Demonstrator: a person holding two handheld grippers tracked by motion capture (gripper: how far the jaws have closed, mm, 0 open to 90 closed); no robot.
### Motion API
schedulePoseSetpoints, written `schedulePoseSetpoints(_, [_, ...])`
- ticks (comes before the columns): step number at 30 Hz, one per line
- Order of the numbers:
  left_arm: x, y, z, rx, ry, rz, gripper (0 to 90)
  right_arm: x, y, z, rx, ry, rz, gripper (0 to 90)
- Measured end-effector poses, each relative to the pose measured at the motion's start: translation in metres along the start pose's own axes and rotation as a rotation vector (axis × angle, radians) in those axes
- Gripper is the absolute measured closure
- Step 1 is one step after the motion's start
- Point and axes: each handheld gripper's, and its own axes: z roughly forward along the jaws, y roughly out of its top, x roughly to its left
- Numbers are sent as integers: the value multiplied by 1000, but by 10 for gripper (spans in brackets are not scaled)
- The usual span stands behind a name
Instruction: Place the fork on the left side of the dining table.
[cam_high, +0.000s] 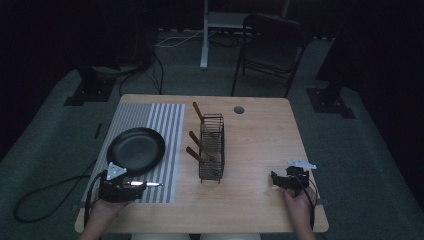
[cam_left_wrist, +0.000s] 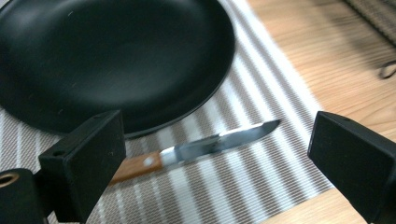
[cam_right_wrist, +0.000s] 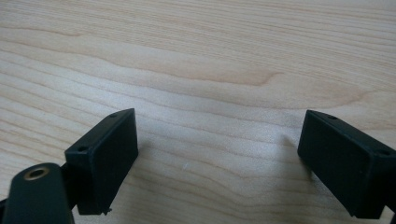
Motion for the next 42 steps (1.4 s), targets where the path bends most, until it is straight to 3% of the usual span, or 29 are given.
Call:
schedulePoseSetpoints(12, [-27, 36, -5, -42, -67, 64, 44, 0, 0, 0, -1, 0, 1, 118])
schedulePoseSetpoints(26, [-66, 61, -10, -86, -150, 116, 44, 0, 0, 0, -1, 0, 0, 118])
schedulePoseSetpoints(35, [-88, 79, -5, -95, -179, 153, 44, 0, 0, 0, -1, 0, 0, 118])
schedulePoseSetpoints(42, [-102, 89, 2, -95, -203, 152, 45, 0, 0, 0, -1, 0, 0, 118])
